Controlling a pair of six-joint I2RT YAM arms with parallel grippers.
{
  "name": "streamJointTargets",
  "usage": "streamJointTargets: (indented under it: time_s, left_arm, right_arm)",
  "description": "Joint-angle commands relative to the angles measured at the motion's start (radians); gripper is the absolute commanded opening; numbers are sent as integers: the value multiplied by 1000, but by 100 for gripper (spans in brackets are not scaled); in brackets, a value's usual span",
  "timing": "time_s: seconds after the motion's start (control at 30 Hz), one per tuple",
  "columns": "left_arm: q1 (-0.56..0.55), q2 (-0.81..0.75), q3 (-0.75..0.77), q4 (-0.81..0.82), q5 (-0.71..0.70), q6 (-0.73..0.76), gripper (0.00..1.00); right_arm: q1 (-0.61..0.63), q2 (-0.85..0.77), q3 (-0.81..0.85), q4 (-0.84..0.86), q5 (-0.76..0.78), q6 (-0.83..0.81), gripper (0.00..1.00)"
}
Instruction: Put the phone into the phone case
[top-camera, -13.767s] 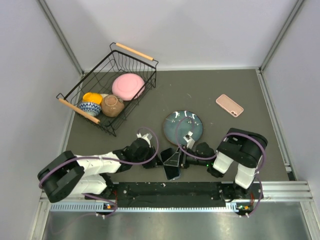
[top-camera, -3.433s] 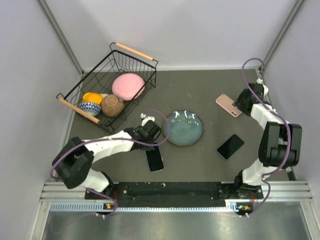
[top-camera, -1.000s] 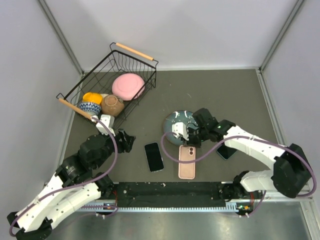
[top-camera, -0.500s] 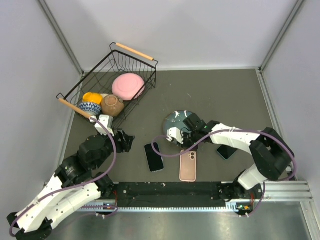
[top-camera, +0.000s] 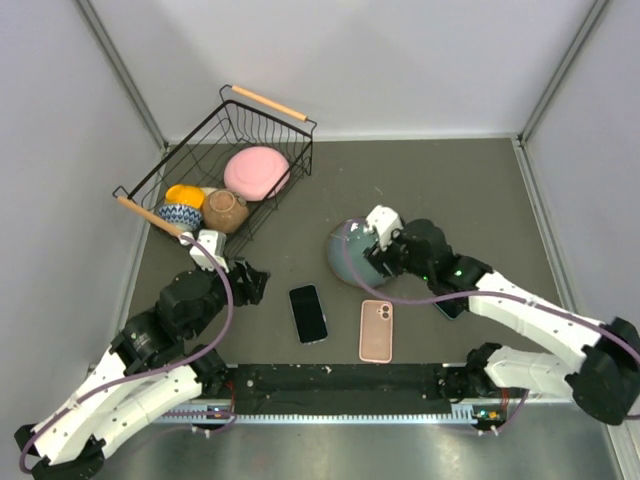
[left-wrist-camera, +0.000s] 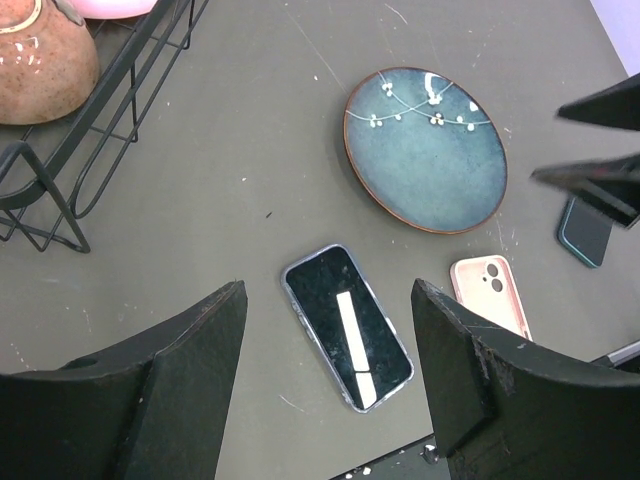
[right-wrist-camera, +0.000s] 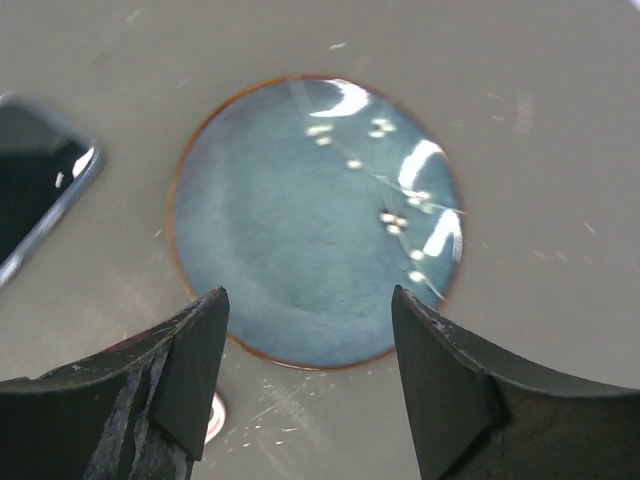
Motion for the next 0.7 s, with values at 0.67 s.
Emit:
streamJointTargets:
  time_s: [0.67]
  left_arm:
    - [1, -32, -24, 20, 18, -19, 72]
  right_arm:
    - [-497, -75, -40, -454, 525, 1080, 90]
